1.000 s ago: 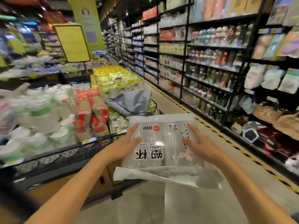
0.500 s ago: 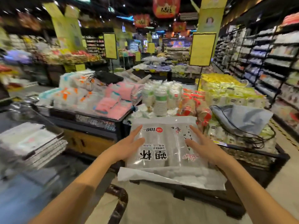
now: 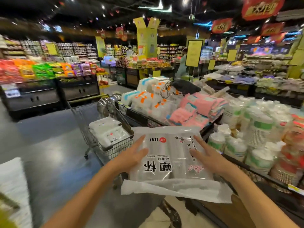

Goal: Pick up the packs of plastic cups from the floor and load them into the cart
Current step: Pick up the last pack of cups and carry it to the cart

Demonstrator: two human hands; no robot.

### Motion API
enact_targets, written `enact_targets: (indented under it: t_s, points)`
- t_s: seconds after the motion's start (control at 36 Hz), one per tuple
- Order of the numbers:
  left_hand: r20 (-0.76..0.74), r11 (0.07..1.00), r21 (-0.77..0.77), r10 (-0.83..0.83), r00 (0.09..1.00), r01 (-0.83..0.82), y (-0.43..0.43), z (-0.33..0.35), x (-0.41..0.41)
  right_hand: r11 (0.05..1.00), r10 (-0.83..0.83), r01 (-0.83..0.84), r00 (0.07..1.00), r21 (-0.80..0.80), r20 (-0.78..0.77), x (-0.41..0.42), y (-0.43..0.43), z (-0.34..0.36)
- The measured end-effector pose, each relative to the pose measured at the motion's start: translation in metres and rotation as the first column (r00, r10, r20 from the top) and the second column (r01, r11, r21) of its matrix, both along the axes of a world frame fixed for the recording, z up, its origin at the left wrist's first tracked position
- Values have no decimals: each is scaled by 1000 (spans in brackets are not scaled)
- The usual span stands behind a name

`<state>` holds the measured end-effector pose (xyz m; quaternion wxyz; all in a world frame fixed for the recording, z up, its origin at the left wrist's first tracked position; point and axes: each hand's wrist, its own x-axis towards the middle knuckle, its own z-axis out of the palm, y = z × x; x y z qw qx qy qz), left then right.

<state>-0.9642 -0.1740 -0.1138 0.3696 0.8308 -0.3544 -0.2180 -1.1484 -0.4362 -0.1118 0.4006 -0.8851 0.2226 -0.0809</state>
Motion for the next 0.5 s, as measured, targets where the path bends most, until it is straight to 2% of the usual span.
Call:
enact_targets:
  t_s: [0.22,0.42,0.5]
  points:
    - [51,979,74,184,982,-187,31,-4,71,984,181,-181,983,1,-21,112,15,4]
    - [122,932,131,322,939,-337,18,-5,134,947,306,-308,951,-93,-39,212,-8,8]
    - [103,899,114,413,905,-423,6,-11,167,923,372,-372,928,-97,-25,260,-28,9]
